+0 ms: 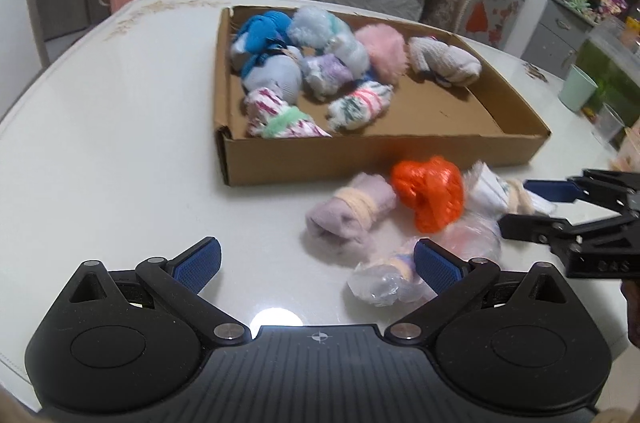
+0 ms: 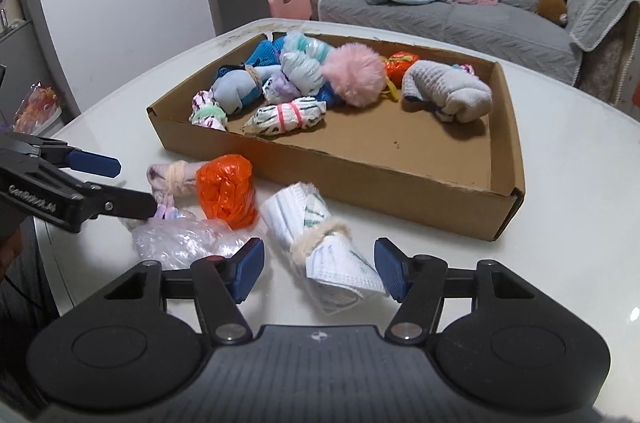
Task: Organize objects
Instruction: 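Lift both grippers away from the tray back toward the pile, then grasp bubble-wrapped striped roll with left gripper while right grasps white mask-wrapped roll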
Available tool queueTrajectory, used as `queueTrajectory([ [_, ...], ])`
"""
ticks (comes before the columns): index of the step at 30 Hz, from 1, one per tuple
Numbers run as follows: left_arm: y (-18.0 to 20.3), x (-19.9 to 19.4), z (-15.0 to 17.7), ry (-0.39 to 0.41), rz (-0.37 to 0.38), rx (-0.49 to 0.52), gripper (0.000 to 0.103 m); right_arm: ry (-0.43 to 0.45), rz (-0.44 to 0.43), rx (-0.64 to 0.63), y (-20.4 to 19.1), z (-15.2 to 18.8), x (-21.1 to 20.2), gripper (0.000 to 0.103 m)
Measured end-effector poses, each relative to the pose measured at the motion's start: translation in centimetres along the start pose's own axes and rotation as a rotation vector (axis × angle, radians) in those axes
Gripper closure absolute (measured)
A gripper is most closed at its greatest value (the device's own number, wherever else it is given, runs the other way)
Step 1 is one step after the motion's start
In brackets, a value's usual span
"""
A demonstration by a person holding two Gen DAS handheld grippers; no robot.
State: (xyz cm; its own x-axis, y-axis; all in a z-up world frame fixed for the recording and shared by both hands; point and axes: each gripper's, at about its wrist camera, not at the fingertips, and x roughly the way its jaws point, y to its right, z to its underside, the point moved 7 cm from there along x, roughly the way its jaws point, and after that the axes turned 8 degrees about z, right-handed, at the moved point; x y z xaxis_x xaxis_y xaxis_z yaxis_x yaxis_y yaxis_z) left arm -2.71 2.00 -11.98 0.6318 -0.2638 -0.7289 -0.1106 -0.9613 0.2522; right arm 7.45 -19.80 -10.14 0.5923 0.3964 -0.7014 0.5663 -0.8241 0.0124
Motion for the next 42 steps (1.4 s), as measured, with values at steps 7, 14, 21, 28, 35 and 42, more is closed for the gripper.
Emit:
queueTrajectory([
  [7,1.3,0.7,2.0,-0.042,-0.002,0.09,0.0,-0.029,-0.011,-0.031,0.1,1.4,-0.2,0.066],
  [14,1.7,0.4,1.9,0.005,-0.021,0.165,0.001,-0.005,0.007,-0.025,0.5,1.2,-0.8,0.058],
  [21,2.7,0.2,2.1,0.049,0.015,0.289,0.024,-0.013,0.01,-0.043,0.0,0.3,1.1,0.049],
  [28,3.6,0.5,2.8,0.037,0.078,0.313,0.046,-0.012,0.019,-0.071,-0.4,0.8,1.4,0.05],
  [35,3.9,0.2,3.0,0.041,0.091,0.316,0.058,0.003,0.018,-0.077,-0.4,0.8,0.9,0.073],
  [42,3.8,-1.3,2.6,0.056,0.1,0.318,0.059,0.028,0.019,-0.085,0.0,0.6,-0.7,0.073],
])
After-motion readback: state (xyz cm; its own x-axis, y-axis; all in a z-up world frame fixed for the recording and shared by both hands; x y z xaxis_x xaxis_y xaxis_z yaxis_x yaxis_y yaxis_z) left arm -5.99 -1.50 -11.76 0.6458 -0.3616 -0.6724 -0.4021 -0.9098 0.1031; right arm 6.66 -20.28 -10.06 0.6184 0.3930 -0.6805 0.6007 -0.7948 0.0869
